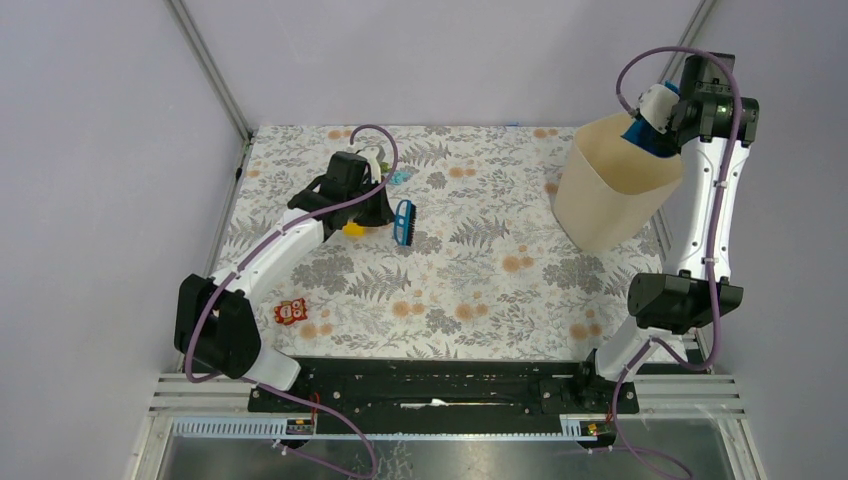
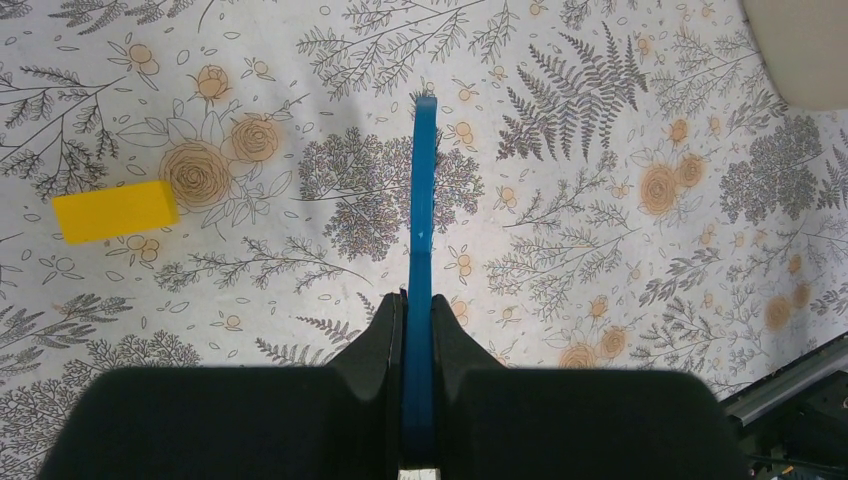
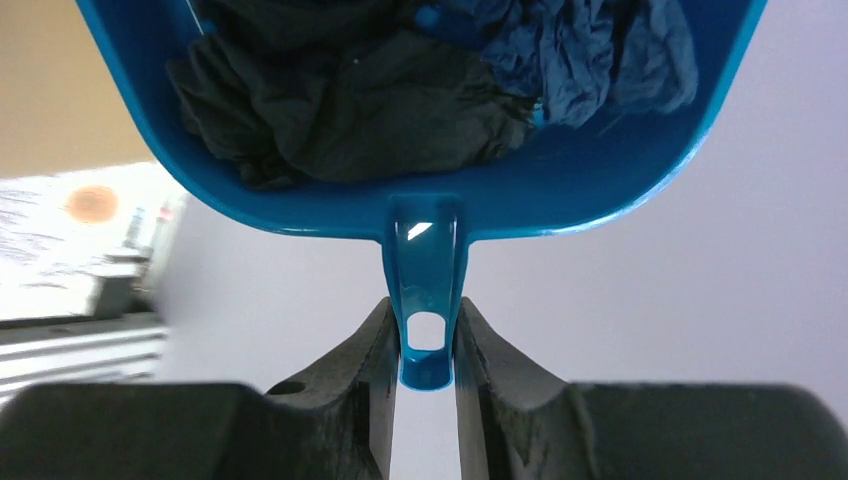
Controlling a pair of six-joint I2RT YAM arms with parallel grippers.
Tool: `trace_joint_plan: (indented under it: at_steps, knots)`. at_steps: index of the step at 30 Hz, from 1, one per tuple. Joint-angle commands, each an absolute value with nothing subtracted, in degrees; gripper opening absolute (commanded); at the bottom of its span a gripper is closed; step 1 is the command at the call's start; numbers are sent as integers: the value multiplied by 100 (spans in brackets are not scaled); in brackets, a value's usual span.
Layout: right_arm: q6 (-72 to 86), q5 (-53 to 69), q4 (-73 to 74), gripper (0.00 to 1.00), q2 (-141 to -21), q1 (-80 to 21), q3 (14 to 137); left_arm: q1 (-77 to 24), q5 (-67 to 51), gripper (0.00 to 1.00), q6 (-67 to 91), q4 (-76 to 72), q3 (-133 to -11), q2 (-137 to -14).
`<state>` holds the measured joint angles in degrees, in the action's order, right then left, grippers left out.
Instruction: Sweep away the paper scraps from the table
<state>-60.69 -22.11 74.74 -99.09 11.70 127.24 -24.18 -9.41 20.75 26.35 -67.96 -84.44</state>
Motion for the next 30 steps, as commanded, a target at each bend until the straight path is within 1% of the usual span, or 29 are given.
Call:
trace_joint_plan:
  at_steps: [1, 3, 6, 7, 10, 16, 20, 25, 27, 30]
  knots:
    - [-8417, -3976, 6331, 6, -9876, 1198, 12497, -2373, -919, 0, 1951, 2473, -6839, -8156]
    - [-9361, -4593, 5572, 9, -9546, 1197, 11740, -2370, -907, 0, 1951, 2478, -6830, -8160]
    - [-10489, -4533, 3976, 9, -8983, 1187, 10654, -2372, -909, 0, 1934, 2500, -6841, -8149]
    - [-10685, -4572, 3705, 9, -8857, 1189, 10355, -2375, -916, 0, 1934, 2504, -6832, -8134]
    - [-10726, -4584, 3607, 8, -8675, 1187, 9993, -2373, -915, 0, 1909, 2501, -6828, -8112]
    - [-10500, -4459, 3787, 7, -8766, 1195, 10321, -2372, -974, 0, 1907, 2505, -6834, -8164]
    - [-10579, -4362, 3624, 6, -8837, 1195, 10589, -2365, -956, 0, 1881, 2527, -6850, -8159]
    - [-10616, -4285, 3655, 5, -8711, 1195, 10377, -2372, -940, 0, 1859, 2527, -6840, -8134]
    - [-10631, -4177, 3550, 5, -8781, 1195, 10634, -2369, -932, 0, 1850, 2536, -6848, -8146]
    - [-10548, -4158, 3779, 3, -8905, 1195, 10999, -2366, -962, 0, 1846, 2540, -6850, -8127]
